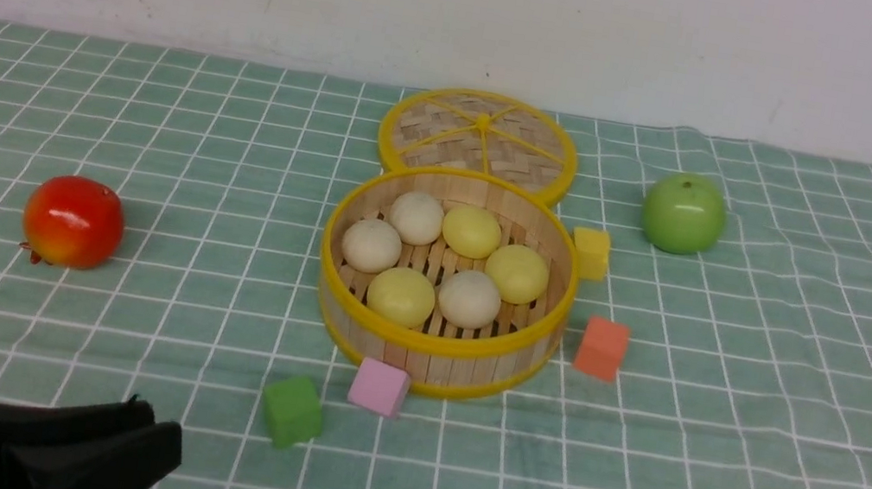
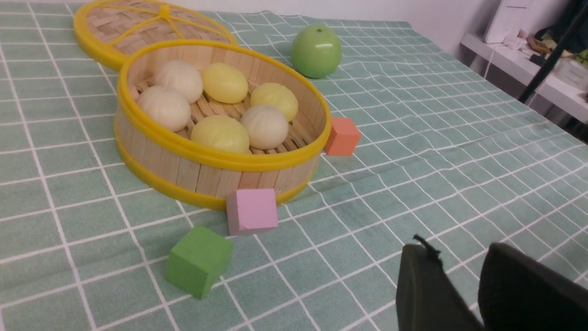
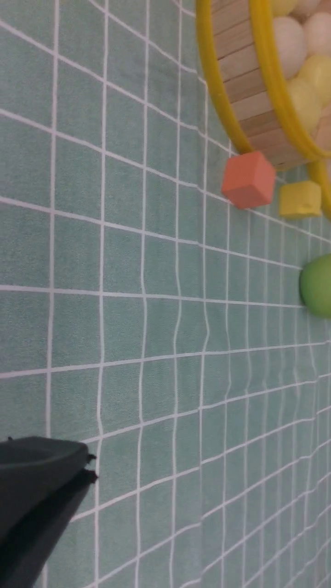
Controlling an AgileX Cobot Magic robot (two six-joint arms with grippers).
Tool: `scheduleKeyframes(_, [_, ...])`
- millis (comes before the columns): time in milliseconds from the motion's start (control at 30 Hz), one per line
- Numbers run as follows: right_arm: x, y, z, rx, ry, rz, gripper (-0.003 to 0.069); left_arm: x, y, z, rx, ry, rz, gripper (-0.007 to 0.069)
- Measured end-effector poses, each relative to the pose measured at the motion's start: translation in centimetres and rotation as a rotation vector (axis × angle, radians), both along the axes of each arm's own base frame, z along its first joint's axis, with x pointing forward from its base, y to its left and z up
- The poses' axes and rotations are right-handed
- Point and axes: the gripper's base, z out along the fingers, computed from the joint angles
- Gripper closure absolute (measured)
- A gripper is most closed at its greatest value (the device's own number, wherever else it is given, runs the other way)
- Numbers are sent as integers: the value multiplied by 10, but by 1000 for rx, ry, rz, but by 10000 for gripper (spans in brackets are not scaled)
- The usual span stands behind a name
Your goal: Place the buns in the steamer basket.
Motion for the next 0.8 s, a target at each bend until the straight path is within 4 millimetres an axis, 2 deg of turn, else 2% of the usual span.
scheduleKeyframes(800, [0,0,0,6,9,-3,650,1,-1,-1,3,7,0,426])
